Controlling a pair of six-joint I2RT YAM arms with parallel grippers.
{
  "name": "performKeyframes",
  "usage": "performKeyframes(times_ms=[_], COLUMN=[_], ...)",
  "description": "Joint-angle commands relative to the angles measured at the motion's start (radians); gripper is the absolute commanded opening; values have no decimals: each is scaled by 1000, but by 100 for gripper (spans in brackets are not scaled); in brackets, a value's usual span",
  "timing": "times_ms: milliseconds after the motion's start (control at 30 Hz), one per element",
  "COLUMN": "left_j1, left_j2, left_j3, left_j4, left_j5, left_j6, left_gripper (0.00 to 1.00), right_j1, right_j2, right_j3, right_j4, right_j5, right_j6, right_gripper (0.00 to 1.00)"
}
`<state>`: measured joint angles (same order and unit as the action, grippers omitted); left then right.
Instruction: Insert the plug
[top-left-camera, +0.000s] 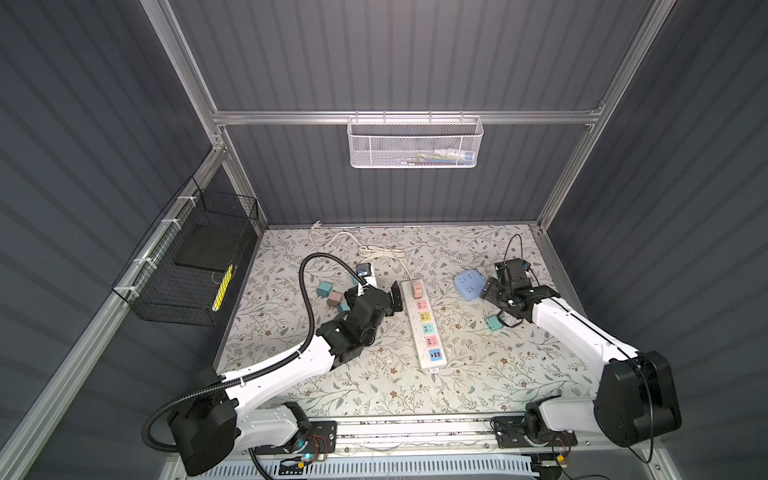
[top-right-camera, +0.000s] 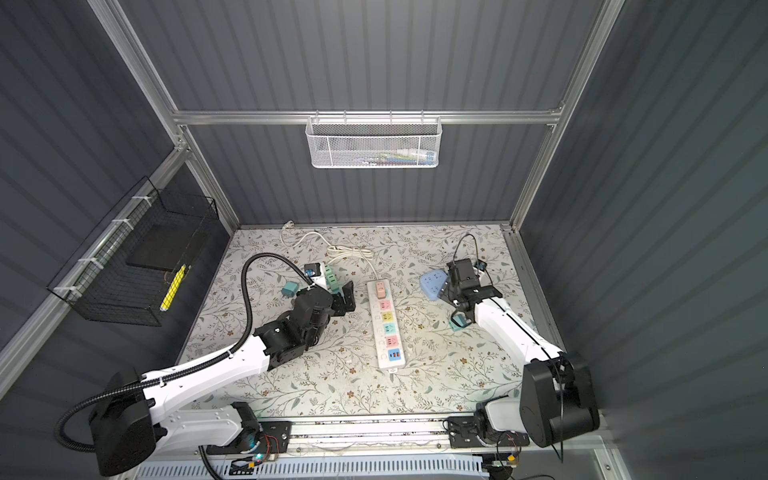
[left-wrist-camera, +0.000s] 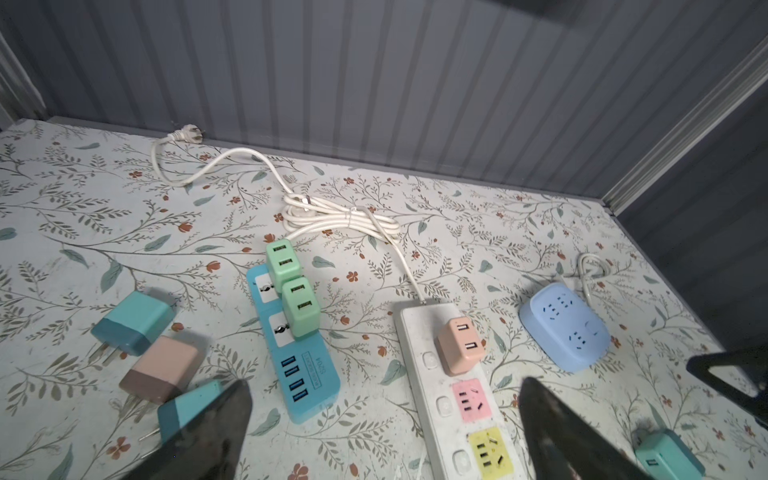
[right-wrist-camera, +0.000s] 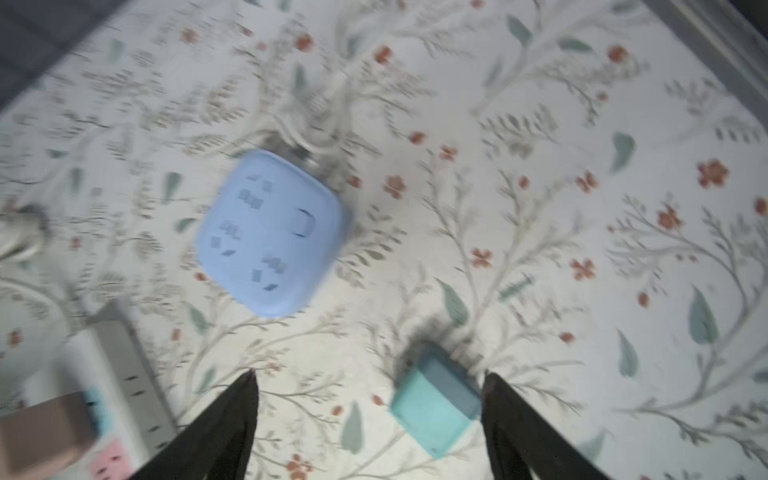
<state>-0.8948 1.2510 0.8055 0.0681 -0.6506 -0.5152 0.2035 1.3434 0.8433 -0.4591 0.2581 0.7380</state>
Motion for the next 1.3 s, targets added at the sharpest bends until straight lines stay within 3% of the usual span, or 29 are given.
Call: performKeyframes(times_ms=[0,300,467,700,933,1067,1200,1267], left_j1=[5,6,6,5,6,6,5,5], left_j2=[23,10,-5,-17,-29,-42,-55,-75], left_j3=[31,23,13,4,-1,-11,-8,8], left_j4=[-47,-70,-71,-74,-76,-76,-107,-229], left_j5=[59,62,57,49,50,39,-29,-178], left_j6=[13,-12,-20,-22,-25,-23,-37,-164], left_gripper=[100,100,100,100,100,100,100,100], right_j1=[-65,-97,-95,-48,14,73,171,258], right_j2=[7,109,157,176,183,161,116,98], right_j3=[-42,-70,-67,-75,-71,-57,-17,22], right_j4=[-55,-2,1,13,-6,-32,-61,-59], right_j5=[-79,-184,-186,-189,-144,-100,-53,-48], right_j6=[49,81,83,65,28,3,-38,-81], right_gripper=[84,82,77,65,43,38,37,37])
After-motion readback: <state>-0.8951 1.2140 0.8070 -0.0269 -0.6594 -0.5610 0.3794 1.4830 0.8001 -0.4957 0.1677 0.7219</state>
